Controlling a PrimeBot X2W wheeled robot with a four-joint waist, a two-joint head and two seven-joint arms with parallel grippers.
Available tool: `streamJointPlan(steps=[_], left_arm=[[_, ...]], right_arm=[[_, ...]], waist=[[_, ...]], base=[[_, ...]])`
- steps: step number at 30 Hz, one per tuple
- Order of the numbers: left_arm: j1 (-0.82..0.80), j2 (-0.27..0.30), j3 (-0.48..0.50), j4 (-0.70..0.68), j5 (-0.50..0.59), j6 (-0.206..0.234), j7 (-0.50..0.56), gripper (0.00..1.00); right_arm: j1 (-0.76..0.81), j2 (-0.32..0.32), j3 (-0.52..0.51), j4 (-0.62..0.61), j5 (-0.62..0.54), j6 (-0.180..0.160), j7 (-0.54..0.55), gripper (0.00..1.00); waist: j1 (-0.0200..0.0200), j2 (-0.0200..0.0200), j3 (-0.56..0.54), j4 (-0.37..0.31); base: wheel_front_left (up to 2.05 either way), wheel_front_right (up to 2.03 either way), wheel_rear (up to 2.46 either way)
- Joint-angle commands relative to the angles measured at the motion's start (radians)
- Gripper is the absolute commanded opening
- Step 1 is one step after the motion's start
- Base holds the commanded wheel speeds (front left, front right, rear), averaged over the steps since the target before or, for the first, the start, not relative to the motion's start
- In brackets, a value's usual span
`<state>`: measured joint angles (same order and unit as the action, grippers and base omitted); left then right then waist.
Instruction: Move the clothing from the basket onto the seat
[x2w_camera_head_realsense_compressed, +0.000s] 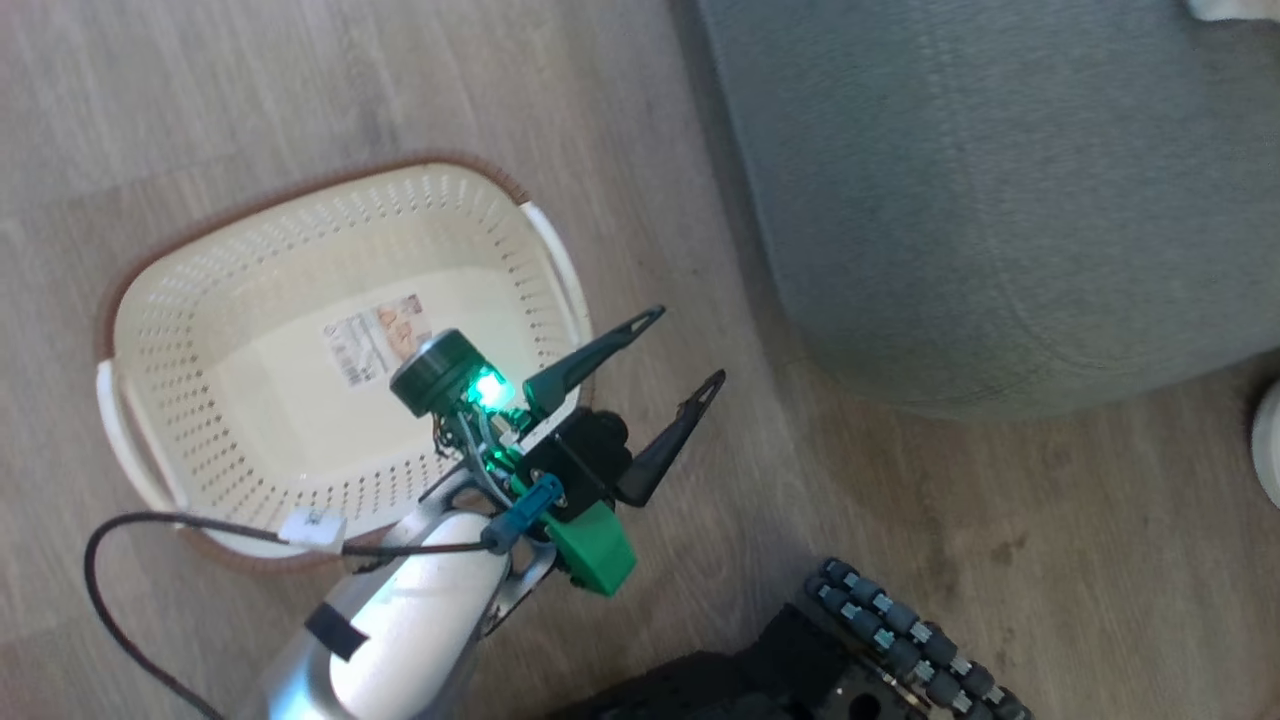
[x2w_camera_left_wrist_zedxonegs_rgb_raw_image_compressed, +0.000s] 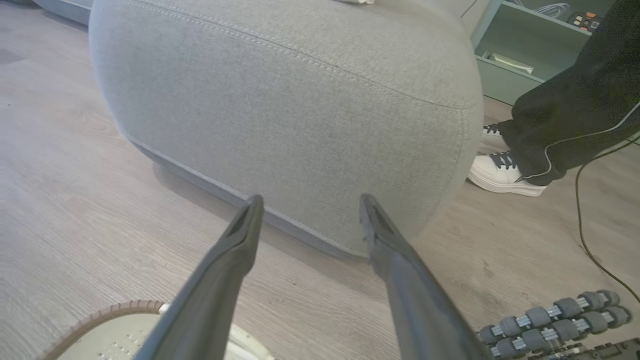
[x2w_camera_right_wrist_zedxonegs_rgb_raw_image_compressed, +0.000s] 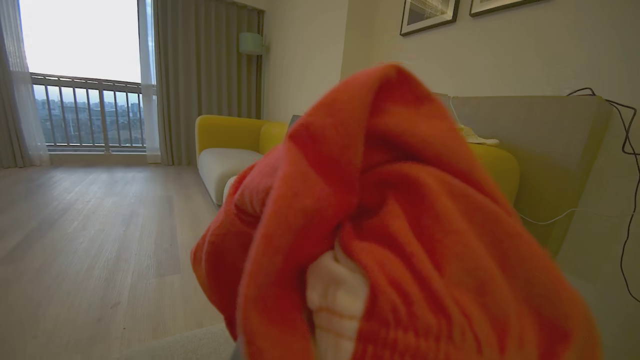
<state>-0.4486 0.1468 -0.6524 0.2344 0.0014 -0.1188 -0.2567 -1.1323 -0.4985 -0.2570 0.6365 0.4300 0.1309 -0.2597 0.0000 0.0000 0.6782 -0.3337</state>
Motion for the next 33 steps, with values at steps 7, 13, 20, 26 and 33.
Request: streamJointPlan(steps=[7,13,20,26,33], left_arm=[[-0.022,-0.005,0.017,-0.039,0.001,0.026,-0.005,1.0],[-0.022,-0.018,0.033,-0.038,-0.03,0.034,-0.005,1.0],[-0.019,-0.035,0.034,-0.051,-0.029,0.036,-0.005,1.0],[-0.012,-0.038,0.034,-0.047,-0.029,0.032,-0.005,1.0],[-0.009,-0.041,0.037,-0.04,-0.028,0.029,-0.005,1.0]], right_arm=[[-0.075,-0.042,-0.063,0.133,-0.031,0.0,-0.002,0.0],[-0.098,-0.026,-0.076,0.236,-0.079,0.0,-0.002,0.0],[-0.104,-0.011,-0.07,0.386,-0.127,0.0,-0.002,0.0],[-0.107,0.0,-0.062,0.439,-0.164,0.0,-0.002,0.0],[-0.092,0.015,-0.053,0.451,-0.181,0.0,-0.002,1.0]], waist=[[0.0,0.0,0.067,0.07],[0.0,0.0,0.097,0.1],[0.0,0.0,0.109,0.118],[0.0,0.0,0.103,0.121],[0.0,0.0,0.074,0.112]], base=[[0.0,0.0,0.0],[0.0,0.0,0.0],[0.0,0.0,0.0],[0.0,0.0,0.0],[0.0,0.0,0.0]])
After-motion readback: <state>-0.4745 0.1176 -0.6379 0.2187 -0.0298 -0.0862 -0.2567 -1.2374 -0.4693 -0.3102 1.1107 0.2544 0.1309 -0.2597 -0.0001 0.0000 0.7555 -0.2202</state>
